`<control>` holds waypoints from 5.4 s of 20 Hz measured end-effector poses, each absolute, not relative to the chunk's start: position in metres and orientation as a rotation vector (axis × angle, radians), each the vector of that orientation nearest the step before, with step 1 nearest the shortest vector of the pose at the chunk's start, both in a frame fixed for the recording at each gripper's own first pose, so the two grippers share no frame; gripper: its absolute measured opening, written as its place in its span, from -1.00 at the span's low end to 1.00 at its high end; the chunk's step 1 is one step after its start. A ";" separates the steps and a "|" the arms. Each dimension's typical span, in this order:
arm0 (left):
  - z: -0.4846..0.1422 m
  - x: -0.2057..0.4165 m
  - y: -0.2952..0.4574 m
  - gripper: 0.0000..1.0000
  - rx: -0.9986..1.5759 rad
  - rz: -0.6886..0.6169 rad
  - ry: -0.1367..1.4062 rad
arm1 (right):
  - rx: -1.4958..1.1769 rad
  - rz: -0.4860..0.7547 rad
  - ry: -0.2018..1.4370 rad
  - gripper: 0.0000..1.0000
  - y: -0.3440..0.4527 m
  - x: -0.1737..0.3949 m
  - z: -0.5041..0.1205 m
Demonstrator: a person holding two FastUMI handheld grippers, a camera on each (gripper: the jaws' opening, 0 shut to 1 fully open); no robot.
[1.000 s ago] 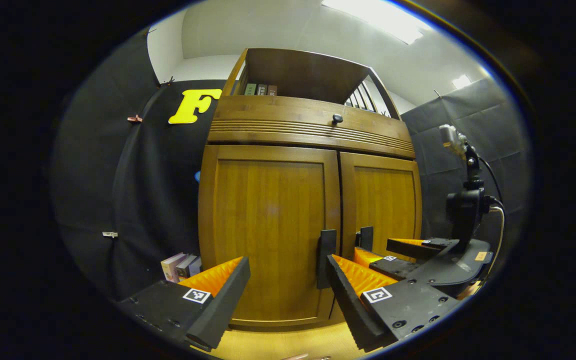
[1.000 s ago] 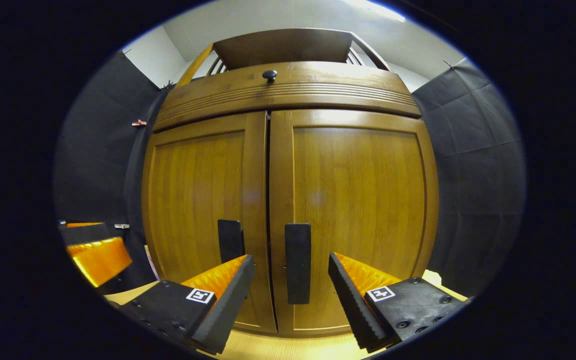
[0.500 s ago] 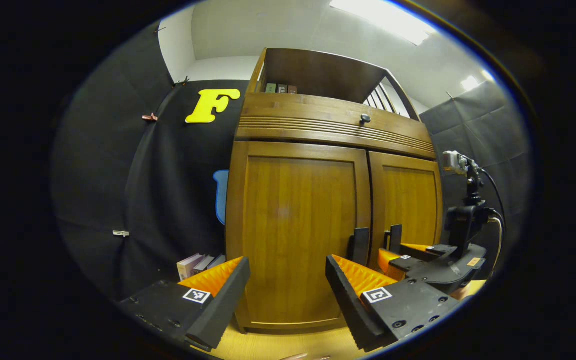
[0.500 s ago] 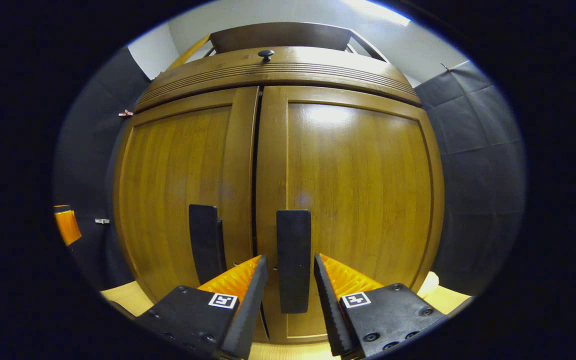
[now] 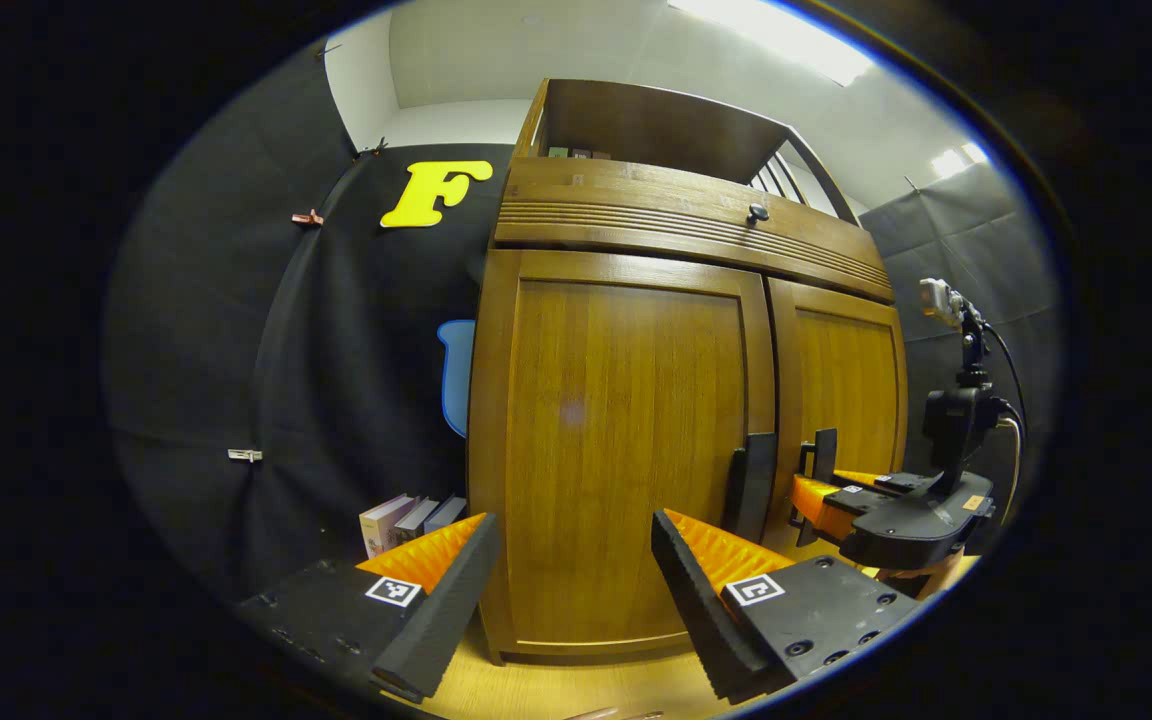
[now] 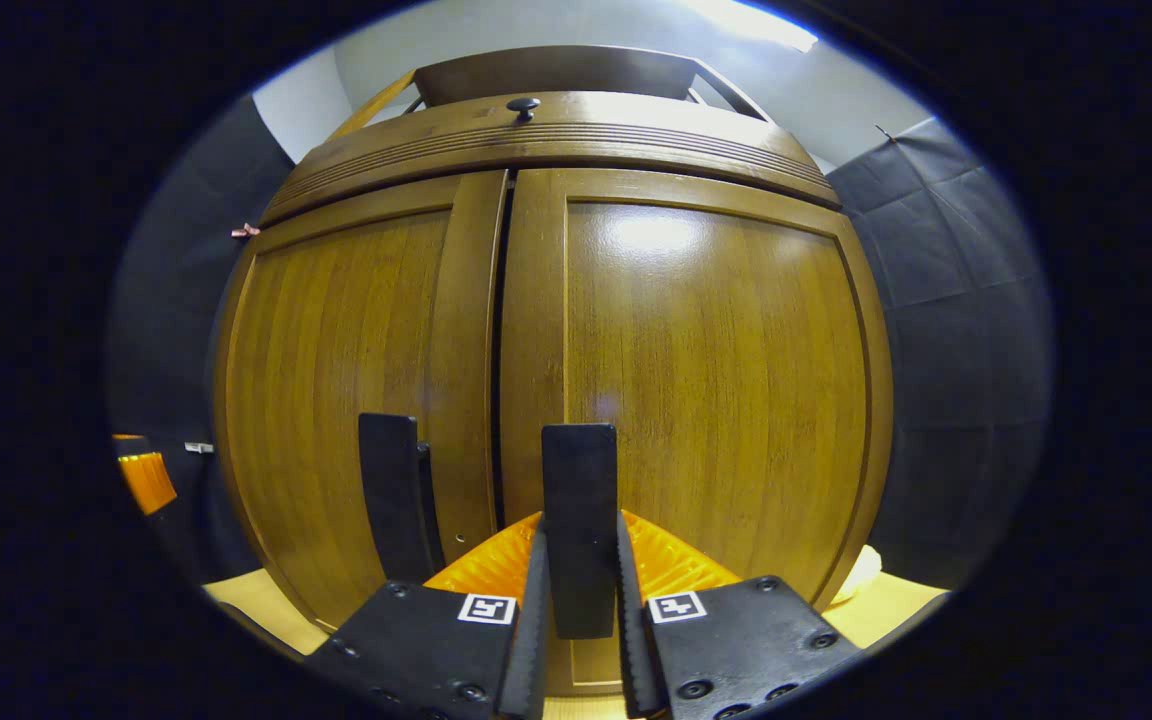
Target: Open the right door of the double-door shoe cabinet with the right hand, and open the left door with the left hand.
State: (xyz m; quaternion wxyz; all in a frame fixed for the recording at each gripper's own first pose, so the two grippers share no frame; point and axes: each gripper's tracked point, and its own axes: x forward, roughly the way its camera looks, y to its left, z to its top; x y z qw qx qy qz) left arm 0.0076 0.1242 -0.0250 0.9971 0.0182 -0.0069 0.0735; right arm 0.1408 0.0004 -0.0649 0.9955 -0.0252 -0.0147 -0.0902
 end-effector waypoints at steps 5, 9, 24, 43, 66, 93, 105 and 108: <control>-0.023 0.004 0.126 0.86 0.036 0.154 -0.010 | -0.037 -0.165 0.006 -0.55 0.000 0.136 -0.066; -0.019 -0.003 0.121 0.89 0.036 0.155 -0.015 | -0.035 -0.145 0.020 -0.55 0.000 0.122 -0.065; -0.011 -0.031 0.051 0.89 0.027 0.134 0.029 | -0.024 0.020 0.056 -0.48 -0.028 0.012 -0.046; -0.024 0.000 -0.106 0.89 0.022 -0.079 0.044 | -0.017 -0.190 0.051 -0.61 -0.182 -0.104 -0.016; -0.026 0.063 -0.050 0.84 0.036 0.142 -0.028 | -0.003 -0.173 -0.073 -0.16 -0.279 -0.157 0.010; -0.070 0.143 -0.001 -0.31 0.036 0.197 0.042 | -0.021 -0.097 -0.056 0.99 -0.264 -0.150 -0.004; -0.063 0.075 -0.003 -0.37 -0.021 0.019 0.086 | -0.063 -0.060 -0.035 0.95 -0.210 -0.150 -0.003; -0.060 0.051 0.000 -0.37 -0.042 -0.038 0.091 | -0.076 -0.086 -0.045 0.90 -0.201 -0.147 -0.001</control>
